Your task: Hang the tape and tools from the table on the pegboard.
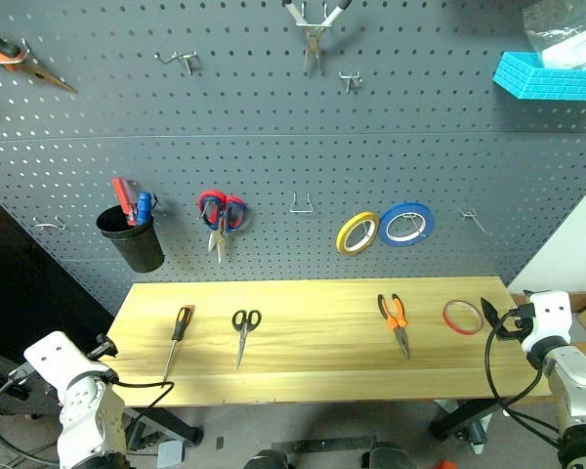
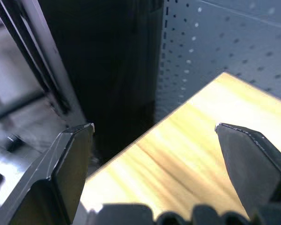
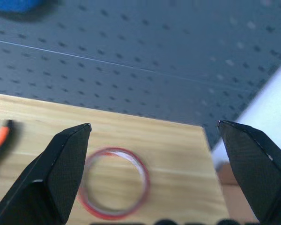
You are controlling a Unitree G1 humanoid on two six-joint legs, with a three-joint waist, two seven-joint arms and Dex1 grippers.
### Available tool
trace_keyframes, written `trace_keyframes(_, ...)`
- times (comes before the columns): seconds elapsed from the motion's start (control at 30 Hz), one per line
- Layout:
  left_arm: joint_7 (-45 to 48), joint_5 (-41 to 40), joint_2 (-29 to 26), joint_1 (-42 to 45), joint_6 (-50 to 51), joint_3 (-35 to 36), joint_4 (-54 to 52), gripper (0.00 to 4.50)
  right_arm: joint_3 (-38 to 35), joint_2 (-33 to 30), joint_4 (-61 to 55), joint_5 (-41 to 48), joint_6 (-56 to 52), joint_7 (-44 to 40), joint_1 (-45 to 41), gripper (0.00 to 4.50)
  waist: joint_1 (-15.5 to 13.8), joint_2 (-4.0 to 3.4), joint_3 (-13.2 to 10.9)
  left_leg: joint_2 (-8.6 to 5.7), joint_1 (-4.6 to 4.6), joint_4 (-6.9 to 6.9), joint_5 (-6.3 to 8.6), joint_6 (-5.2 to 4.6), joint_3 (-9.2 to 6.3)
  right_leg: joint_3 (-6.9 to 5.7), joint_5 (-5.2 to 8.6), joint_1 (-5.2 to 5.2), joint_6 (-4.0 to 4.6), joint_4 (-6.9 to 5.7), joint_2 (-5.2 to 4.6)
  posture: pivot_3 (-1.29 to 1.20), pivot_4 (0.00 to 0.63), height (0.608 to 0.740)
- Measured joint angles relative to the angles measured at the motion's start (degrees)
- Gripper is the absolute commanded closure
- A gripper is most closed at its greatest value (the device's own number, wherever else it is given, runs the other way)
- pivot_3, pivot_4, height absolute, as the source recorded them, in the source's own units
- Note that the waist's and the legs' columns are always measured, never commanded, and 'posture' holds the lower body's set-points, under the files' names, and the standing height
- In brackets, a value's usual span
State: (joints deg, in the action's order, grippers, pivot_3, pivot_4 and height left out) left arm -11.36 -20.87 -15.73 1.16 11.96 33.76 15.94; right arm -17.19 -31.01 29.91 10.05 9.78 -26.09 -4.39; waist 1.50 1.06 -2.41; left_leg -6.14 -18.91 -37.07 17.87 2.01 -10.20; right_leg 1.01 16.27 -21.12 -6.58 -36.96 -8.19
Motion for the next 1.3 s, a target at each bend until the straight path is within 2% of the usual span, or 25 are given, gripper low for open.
trace_keyframes(0.2,5.9,-4.2,1.6,1.5,3.9,-3.7,-10.9,0.04,0.7,0.1,-12.1,0.3,-8.6,0.1,3.1,0.0,-0.2,-0.05,-1.7,0.02,-0.09,-0.01,0.03,-0.06,0.02,-0.01,-0.03,0.11,0.04,-0.01,0.02,-0.06,0.132,0.74)
trace_keyframes(0.43,19.5,1.6,-7.3,1.6,13.6,-23.0,-20.5,0.04,4.0,-3.0,-25.5,0.2,-22.9,-1.8,5.5,0.0,0.2,-0.46,-5.2,0.07,-0.3,0.03,0.02,-0.04,0.21,0.09,-0.05,-0.08,0.09,0.01,0.04,-0.1,0.214,0.74)
trace_keyframes(0.53,26.2,5.4,-12.9,3.6,17.4,-32.1,-22.7,0.04,6.0,-5.8,-29.6,0.2,-28.4,-4.2,5.5,0.0,0.5,-0.52,-6.7,0.28,-0.82,-0.02,-0.02,0.02,0.31,0.05,-0.14,-0.6,0.22,-0.01,0.13,-0.12,0.24,0.74)
trace_keyframes(0.7,39.4,5.8,-15.8,10.9,18.9,-42.3,-25.1,0.04,9.7,-7.2,-32.2,0.2,-37.7,-6.5,0.6,0.0,0.9,-0.47,-8.8,0.8,-1.62,-0.26,-0.04,0.06,0.54,-0.09,-0.29,-1.24,0.4,-0.02,0.22,-0.13,0.28,0.74)
trace_keyframes(0.8,47.2,5.6,-15.9,16.3,17.5,-46.1,-25.1,0.04,11.8,-7.2,-29.2,-0.3,-41.2,-6.5,-5.4,0.0,1.5,-0.55,-10.2,0.81,-1.97,-0.75,-0.03,0.06,0.53,-0.19,-0.4,-1.32,0.39,-0.05,0.24,-0.13,0.295,0.74)
trace_keyframes(0.97,56.8,5.9,-12.7,25.0,11.5,-50.1,-21.3,0.04,16.5,-7.4,-15.8,-3.9,-42.1,-7.7,-14.8,0.0,1.8,-0.37,-12.1,0.8,-2.04,-0.91,-0.03,0.03,0.76,-0.17,-0.55,-1.33,0.32,-0.01,0.23,-0.13,0.318,0.74)
trace_keyframes(1.07,58.9,6.2,-9.5,28.1,7.2,-50.4,-18.1,0.04,18.5,-7.4,-8.4,-5.6,-41.1,-8.8,-18.9,0.0,1.9,-0.24,-13.0,0.82,-2.15,-0.89,-0.03,0.03,0.84,-0.17,-0.55,-1.46,0.31,-0.02,0.23,-0.11,0.333,0.74)
trace_keyframes(1.17,60.5,5.9,-6.2,30.8,6.1,-50.6,-17.6,0.04,19.8,-7.3,-0.3,-7.3,-39.3,-8.9,-22.9,0.0,2.0,-0.15,-13.3,0.8,-2.99,-1.15,-0.04,0.03,0.89,-0.16,-0.63,-2.25,0.23,-0.17,0.22,-0.11,0.344,0.74)
trace_keyframes(1.3,63.3,5.6,-5.1,31.5,7.1,-52.1,-17.8,0.04,21.2,-7.2,9.7,-9.5,-36.1,-10.2,-28.3,0.0,2.4,-0.05,-13.9,0.82,-3.07,-1.12,-0.04,0.03,0.96,-0.17,-0.64,-2.34,0.21,-0.13,0.19,-0.1,0.347,0.74)
